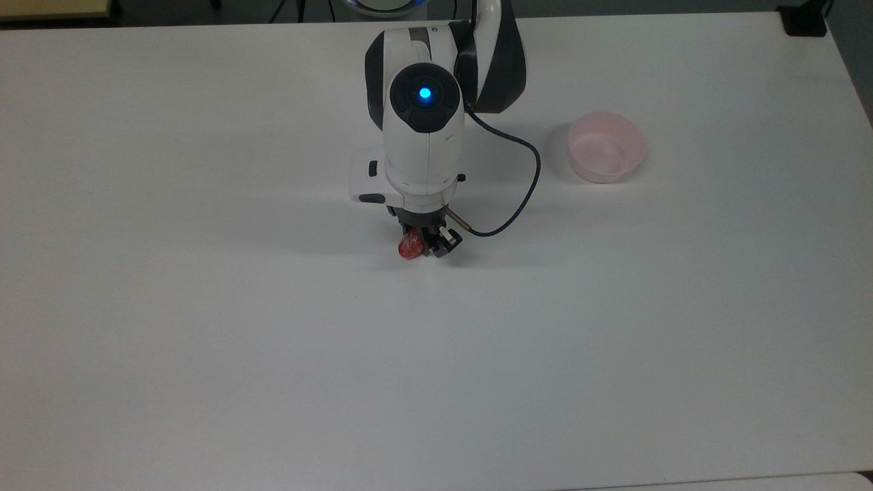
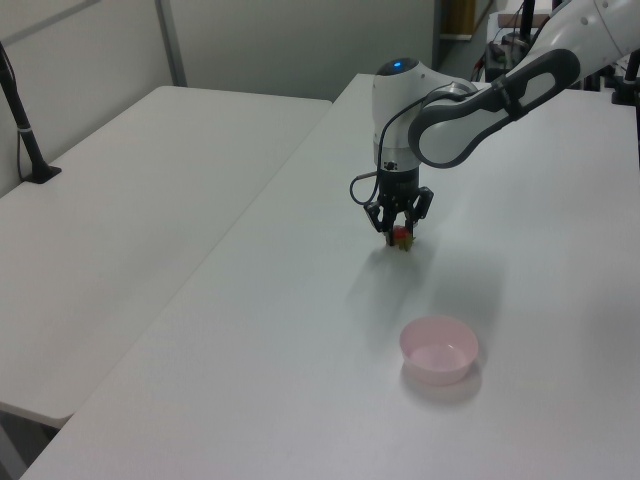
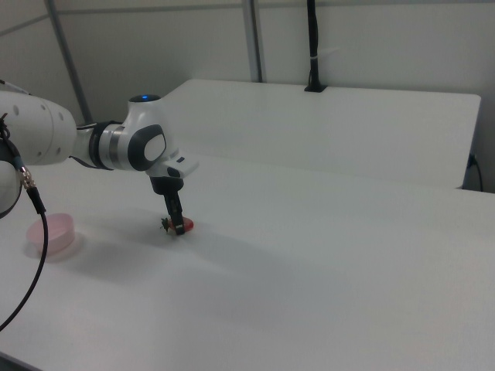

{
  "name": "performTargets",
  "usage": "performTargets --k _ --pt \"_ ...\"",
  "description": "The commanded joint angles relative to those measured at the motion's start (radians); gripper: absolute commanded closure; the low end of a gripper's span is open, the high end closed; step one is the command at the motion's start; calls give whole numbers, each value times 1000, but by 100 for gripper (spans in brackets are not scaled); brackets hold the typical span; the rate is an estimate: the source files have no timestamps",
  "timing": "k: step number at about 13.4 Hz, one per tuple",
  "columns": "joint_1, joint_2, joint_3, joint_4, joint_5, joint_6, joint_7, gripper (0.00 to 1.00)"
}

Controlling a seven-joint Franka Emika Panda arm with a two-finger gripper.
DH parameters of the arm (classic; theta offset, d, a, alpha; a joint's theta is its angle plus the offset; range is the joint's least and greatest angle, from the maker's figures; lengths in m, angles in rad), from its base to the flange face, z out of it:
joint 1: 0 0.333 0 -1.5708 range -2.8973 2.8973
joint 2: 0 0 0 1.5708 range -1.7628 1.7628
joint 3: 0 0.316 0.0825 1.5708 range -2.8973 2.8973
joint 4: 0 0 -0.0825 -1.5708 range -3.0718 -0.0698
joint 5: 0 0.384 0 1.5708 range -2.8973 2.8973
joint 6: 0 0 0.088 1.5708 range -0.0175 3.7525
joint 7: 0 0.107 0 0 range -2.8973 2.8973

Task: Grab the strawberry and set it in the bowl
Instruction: 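Close the gripper around the red strawberry, then lift the strawberry and carry it over the pink bowl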

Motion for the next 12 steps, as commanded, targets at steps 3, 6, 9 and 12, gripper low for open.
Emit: performTargets --k 3,6,9,12 --pt "14 -89 -20 -3 6 -60 -89 66" --pt "74 -150 -37 -3 13 -105 -117 66" --pt "206 -193 -68 -3 13 -120 -117 65" --pt "330 -216 -76 -4 15 -131 -111 65"
